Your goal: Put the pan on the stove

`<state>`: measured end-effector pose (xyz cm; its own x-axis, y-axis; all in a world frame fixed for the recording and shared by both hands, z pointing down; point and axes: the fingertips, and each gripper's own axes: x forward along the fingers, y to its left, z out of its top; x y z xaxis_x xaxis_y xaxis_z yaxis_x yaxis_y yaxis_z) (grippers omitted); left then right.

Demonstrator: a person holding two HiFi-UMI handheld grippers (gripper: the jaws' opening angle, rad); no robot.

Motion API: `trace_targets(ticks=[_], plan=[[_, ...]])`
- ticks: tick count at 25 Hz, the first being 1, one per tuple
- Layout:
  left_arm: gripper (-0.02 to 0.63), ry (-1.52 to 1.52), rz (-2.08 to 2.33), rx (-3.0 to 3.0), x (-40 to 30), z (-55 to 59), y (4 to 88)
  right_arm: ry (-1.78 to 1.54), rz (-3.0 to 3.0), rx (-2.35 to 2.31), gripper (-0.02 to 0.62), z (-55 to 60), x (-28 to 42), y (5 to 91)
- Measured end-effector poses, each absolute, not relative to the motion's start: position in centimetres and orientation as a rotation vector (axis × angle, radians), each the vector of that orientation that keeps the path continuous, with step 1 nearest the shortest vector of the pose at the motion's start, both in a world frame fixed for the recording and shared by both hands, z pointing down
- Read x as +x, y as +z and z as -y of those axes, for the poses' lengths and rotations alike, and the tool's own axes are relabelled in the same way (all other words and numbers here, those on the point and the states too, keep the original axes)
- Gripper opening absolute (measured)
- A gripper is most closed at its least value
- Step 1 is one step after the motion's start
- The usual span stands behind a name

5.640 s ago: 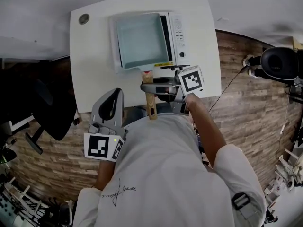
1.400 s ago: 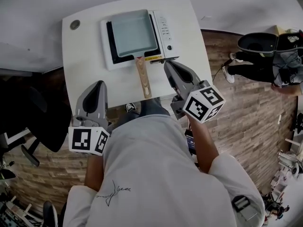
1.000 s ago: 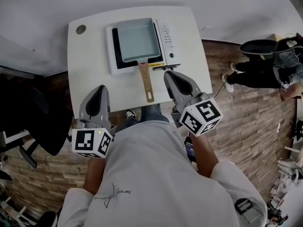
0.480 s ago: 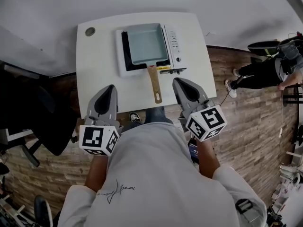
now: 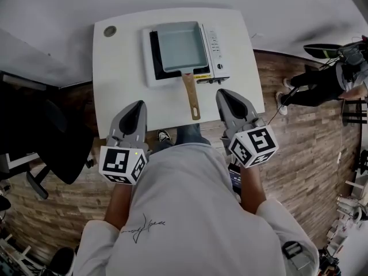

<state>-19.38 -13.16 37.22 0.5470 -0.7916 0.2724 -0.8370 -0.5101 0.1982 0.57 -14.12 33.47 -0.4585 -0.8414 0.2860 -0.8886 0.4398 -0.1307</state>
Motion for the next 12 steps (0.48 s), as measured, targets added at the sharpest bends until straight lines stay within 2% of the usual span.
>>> trace_targets(ticks=[12], plan=[[0.003,0.148,1.356,2.469,-20.33,13.87,36.63,0.348,2.483,1.536,-0.002,15.15,1.07,32.87]])
